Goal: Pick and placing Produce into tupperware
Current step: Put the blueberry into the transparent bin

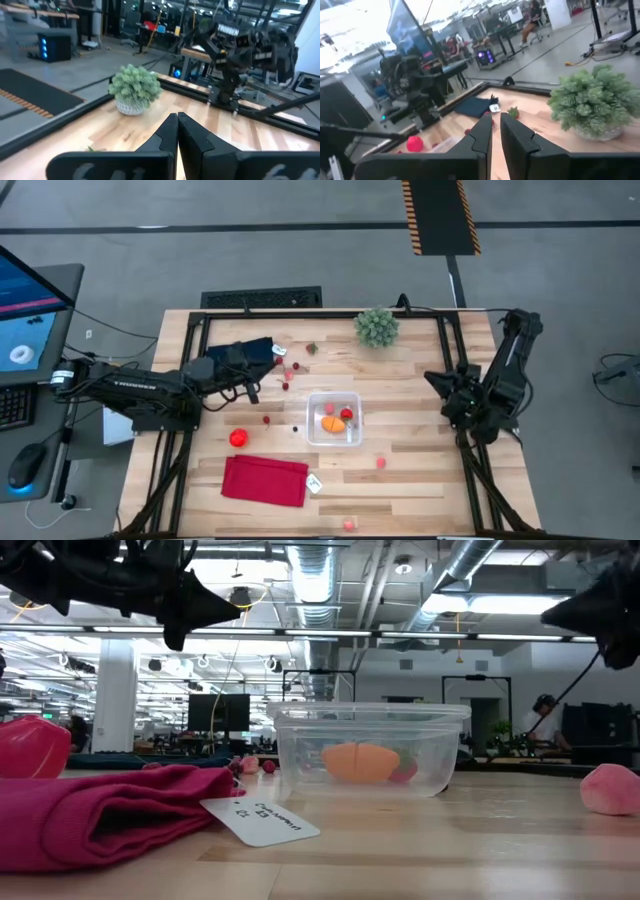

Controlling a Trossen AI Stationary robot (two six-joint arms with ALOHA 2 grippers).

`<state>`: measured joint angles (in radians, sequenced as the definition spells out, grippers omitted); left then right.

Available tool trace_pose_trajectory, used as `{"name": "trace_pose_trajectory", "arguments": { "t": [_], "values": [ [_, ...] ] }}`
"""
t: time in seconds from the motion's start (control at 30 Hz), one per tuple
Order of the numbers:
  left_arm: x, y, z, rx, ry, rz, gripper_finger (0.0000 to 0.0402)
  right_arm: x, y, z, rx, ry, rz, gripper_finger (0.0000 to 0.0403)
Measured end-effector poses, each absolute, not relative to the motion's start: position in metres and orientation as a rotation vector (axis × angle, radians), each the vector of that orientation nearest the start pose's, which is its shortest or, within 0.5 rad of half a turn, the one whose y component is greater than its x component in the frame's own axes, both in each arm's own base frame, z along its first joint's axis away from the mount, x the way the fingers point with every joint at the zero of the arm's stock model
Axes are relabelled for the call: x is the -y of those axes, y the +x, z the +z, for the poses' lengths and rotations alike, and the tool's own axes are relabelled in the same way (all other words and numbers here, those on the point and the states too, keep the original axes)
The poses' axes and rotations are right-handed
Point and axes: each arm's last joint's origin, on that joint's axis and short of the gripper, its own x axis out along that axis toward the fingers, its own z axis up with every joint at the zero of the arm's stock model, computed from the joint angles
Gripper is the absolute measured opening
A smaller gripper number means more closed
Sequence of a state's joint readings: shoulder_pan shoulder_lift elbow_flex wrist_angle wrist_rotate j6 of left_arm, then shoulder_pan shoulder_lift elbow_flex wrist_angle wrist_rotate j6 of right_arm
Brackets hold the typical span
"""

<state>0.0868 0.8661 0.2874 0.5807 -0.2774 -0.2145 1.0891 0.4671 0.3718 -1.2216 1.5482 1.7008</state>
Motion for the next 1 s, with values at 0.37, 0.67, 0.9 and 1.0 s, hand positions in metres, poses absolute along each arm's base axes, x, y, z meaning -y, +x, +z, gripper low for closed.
{"name": "trace_pose_trajectory", "arguments": {
  "t": [0.37, 0.67, 0.9, 1.0],
  "values": [
    [-0.032, 0.18, 0.224, 0.07, -0.18, 0.406, 0.0, -0.02, 0.037, 0.178, 0.054, 0.348, -0.296, 0.0059],
    [-0.038, 0.179, 0.225, 0.086, -0.18, 0.437, 0.0, -0.066, 0.05, 0.187, 0.046, 0.312, -0.287, 0.0059],
    [-0.039, 0.178, 0.223, 0.064, -0.184, 0.441, 0.0, -0.117, 0.075, 0.2, -0.019, 0.215, -0.277, 0.0059],
    [-0.039, 0.179, 0.221, 0.045, -0.199, 0.438, 0.0, -0.128, 0.095, 0.201, -0.068, 0.175, -0.235, 0.0059]
  ]
}}
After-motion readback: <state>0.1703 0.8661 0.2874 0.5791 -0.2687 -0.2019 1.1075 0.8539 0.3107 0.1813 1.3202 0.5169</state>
